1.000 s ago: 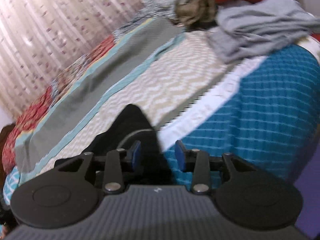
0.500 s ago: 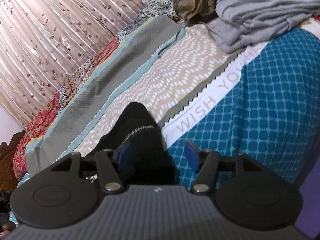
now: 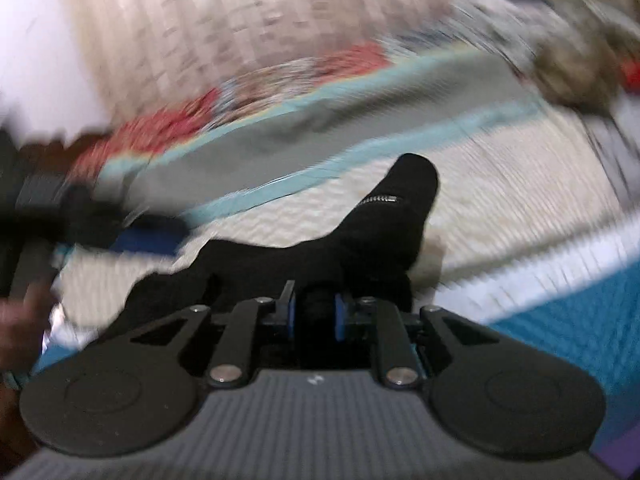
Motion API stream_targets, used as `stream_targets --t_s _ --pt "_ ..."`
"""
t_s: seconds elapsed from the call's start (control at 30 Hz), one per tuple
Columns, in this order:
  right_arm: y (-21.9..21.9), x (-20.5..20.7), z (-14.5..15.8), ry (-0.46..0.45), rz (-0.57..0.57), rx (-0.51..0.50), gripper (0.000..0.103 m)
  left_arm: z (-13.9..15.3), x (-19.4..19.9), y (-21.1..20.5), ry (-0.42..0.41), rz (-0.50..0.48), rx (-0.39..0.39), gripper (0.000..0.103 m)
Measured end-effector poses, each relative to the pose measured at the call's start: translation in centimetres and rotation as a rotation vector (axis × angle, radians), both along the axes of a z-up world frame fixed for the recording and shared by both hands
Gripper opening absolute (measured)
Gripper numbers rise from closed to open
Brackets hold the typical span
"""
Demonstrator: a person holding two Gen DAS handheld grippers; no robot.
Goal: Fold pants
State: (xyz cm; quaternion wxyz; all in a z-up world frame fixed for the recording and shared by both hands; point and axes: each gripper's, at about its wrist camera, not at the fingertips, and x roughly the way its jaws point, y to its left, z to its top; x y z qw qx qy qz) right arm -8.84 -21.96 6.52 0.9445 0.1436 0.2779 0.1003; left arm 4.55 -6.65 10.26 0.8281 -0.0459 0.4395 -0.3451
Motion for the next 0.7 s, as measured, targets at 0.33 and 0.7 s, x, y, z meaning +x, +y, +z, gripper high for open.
stream_targets --t_s 0.33,0.7 --pt "3.8 -1.6 1.0 -0.062 0.133 -0.122 0.033 -2.5 2.5 -4.5 0.071 -0.017 0.093 0.019" --pt "6.3 0.7 2.5 -0.034 0.313 -0.037 0.020 0.7 2.4 5.1 0.006 0.070 -0.004 0.018"
